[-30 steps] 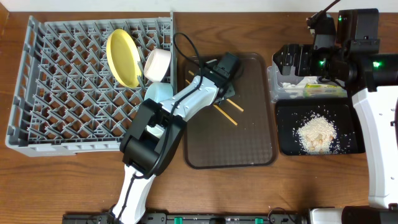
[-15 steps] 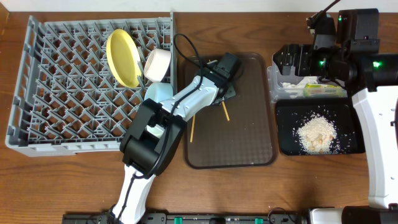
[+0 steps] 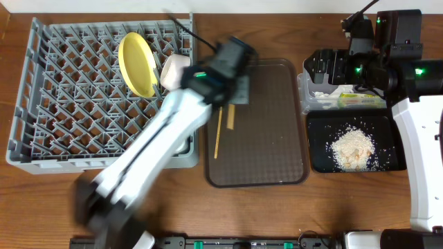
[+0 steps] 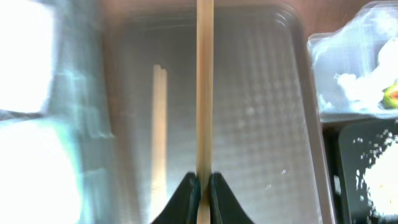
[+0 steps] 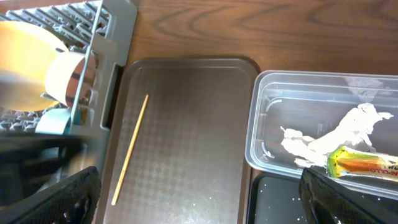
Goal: Sort waste into correct bins and load items into the dishwasher
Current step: 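Carry the chopstick to the rack and drop it in, then reach the left gripper to the remaining chopstick on the tray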
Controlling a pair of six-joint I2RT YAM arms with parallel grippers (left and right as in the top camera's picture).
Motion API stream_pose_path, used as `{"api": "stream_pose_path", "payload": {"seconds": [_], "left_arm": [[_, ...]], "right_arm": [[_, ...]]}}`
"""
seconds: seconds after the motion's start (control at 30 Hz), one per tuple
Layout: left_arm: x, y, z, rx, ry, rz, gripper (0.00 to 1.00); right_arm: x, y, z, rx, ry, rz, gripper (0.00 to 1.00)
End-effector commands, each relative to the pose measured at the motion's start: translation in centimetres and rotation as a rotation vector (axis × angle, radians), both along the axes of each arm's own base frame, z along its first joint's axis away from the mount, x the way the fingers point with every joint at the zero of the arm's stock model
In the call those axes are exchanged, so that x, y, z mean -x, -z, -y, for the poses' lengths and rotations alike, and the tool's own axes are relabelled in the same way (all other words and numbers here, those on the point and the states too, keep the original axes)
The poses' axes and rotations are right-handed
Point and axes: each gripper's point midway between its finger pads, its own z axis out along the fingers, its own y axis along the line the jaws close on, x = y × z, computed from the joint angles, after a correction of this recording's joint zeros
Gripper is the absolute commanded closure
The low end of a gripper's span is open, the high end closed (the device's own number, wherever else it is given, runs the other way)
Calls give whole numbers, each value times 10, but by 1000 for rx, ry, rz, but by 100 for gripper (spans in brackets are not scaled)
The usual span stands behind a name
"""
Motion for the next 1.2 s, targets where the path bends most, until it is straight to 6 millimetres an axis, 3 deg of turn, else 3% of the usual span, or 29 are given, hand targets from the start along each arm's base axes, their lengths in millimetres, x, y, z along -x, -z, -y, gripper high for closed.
{"api": "stream_pose_path", "payload": {"seconds": [0.0,0.1,0.2,0.3,0.33,0.6,0.73,0.83,0.9,1.03,1.17], "left_arm": [[10,-87,-103,-264,-81,224,92],[18,-103,-157,-382,-167,231,92],[20,-94,-189,-455,-168,174,92],[15,-70,-209,-523,-139,108,92],[12,-52,-217,-551,-125,65,92],[6,34,-250,-594,-197,-176,93],[4,56,-252,-583,-214,-235,89],[4,61,-249,-572,-206,-249,63],[3,60,-248,-567,-207,-243,60],[-1,44,-240,-490,-262,-198,61],[-6,6,-202,-262,-235,-98,65]], "right_arm": [[-1,-3,0,5,-1,9,1],[-1,-3,0,5,-1,9,1],[-1,-3,0,5,-1,9,1],[-1,-3,0,5,-1,8,1],[-1,-3,0,5,-1,9,1],[-1,-3,0,5,-1,9,1],[-1,-3,0,5,-1,9,1],[-1,-3,0,5,-1,9,1],[-1,-3,0,5,-1,9,1],[-1,-3,0,5,-1,8,1],[-1,-3,0,5,-1,9,1]]}}
